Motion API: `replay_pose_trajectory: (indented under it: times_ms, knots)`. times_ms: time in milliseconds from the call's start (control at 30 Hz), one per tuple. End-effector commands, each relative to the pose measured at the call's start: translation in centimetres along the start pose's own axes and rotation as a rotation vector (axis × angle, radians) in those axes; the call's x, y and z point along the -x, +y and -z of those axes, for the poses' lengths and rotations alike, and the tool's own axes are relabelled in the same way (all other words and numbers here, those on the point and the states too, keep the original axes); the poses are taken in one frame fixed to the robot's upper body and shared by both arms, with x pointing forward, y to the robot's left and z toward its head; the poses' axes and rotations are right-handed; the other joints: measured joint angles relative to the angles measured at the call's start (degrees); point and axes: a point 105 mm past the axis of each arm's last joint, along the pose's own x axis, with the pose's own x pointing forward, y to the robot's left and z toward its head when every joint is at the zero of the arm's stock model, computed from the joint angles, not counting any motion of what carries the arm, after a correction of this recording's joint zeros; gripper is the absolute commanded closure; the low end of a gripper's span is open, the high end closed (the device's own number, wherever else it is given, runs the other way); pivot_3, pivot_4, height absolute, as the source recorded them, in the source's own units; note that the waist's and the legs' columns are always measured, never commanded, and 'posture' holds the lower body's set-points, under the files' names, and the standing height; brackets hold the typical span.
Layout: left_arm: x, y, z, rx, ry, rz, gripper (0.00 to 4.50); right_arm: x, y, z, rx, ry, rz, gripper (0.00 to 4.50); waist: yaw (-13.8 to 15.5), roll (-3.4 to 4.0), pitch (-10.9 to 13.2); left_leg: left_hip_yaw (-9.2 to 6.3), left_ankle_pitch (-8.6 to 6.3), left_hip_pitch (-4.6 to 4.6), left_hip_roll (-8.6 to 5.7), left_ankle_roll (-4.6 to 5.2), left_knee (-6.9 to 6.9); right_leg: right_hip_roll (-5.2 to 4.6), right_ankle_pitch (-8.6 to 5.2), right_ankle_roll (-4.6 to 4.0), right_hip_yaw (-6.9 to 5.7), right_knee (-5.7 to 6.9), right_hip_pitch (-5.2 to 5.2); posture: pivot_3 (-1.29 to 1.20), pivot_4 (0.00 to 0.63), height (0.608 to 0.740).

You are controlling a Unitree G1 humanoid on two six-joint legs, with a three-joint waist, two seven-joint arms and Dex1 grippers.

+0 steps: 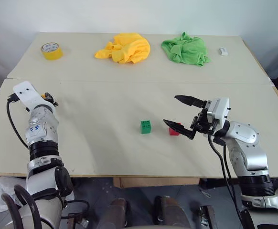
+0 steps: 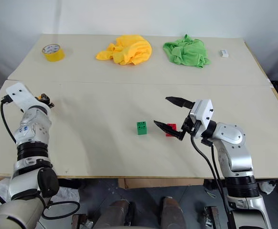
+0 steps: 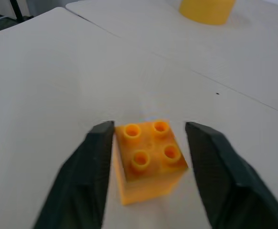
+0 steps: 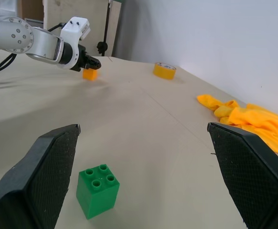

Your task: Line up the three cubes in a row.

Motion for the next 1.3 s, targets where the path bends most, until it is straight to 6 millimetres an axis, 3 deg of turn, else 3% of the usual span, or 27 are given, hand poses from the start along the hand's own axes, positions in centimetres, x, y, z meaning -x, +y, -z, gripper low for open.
replay_pose_trajectory:
  times_ms: [33,200,400,467,600,800,1033,1133,1300]
  knots:
    - [0.2,-0.6,-0.5,0.003,-0.006,0.062,3.23,0.3,-0.1,-0.8,0.034,-0.020,0.014,0.00,0.0,0.00,0.0,0.00,0.00,0.00,-0.02,0.00,0.00,-0.01,0.00,0.00,0.01,0.03,-0.01,0.00,0.150,0.740]
    - [1.7,-1.1,-1.4,-0.012,-0.049,0.268,3.25,1.0,-0.5,-0.8,0.048,-0.006,0.043,0.00,-0.3,0.00,0.0,0.00,0.00,0.00,-0.01,0.00,0.00,-0.04,0.00,0.00,0.06,0.15,-0.05,0.00,0.150,0.740]
    - [2.2,0.5,-4.1,-0.084,-0.096,0.369,3.25,1.2,-0.3,-0.5,0.043,0.005,0.048,0.00,-0.3,0.00,0.0,-0.01,0.00,0.00,0.05,-0.01,0.00,-0.02,0.00,-0.01,0.14,0.13,-0.06,0.00,0.150,0.740]
    - [2.5,-0.5,-4.6,-0.089,-0.089,0.446,3.25,1.2,-0.2,-0.4,0.043,0.007,0.047,0.00,-0.2,0.00,0.0,-0.01,0.00,0.00,0.03,-0.01,0.00,-0.03,0.00,-0.01,0.17,0.13,-0.06,0.00,0.150,0.740]
    - [6.4,-6.0,-4.7,-0.257,-0.054,0.938,3.25,1.1,0.0,-0.3,0.037,0.013,0.040,0.00,0.3,0.00,0.0,-0.10,0.02,-0.01,-0.10,0.02,0.02,-0.06,0.00,-0.01,0.18,0.16,-0.01,0.00,0.150,0.740]
    - [11.6,-9.1,-3.1,-0.499,0.004,1.487,3.25,1.3,-0.2,-0.3,0.042,0.031,0.027,0.00,-0.4,0.02,0.0,-0.07,0.02,-0.02,-0.05,0.03,-0.02,-0.05,-0.02,-0.03,0.21,0.08,-0.01,0.00,0.150,0.740]
    - [14.7,-11.6,1.1,-0.699,0.099,1.891,3.25,1.8,0.4,-0.2,0.039,0.046,0.031,0.00,-0.2,0.02,0.0,-0.01,0.02,-0.03,-0.01,0.03,-0.03,0.08,-0.02,-0.04,0.16,0.04,-0.01,0.00,0.150,0.740]
    - [14.7,-12.7,3.4,-0.819,0.141,1.962,3.25,2.3,0.7,-0.2,0.039,0.059,0.042,0.00,0.0,0.02,0.0,0.00,0.05,-0.06,-0.07,0.09,-0.01,0.12,-0.02,-0.04,0.13,0.05,-0.01,0.00,0.150,0.740]
    - [14.7,-15.1,5.0,-0.876,0.068,2.022,3.25,2.6,1.1,-0.4,0.042,0.071,0.063,0.00,0.3,0.00,0.0,0.08,0.08,-0.09,-0.13,0.15,-0.01,0.12,-0.01,-0.01,0.01,0.06,-0.03,0.00,0.150,0.740]
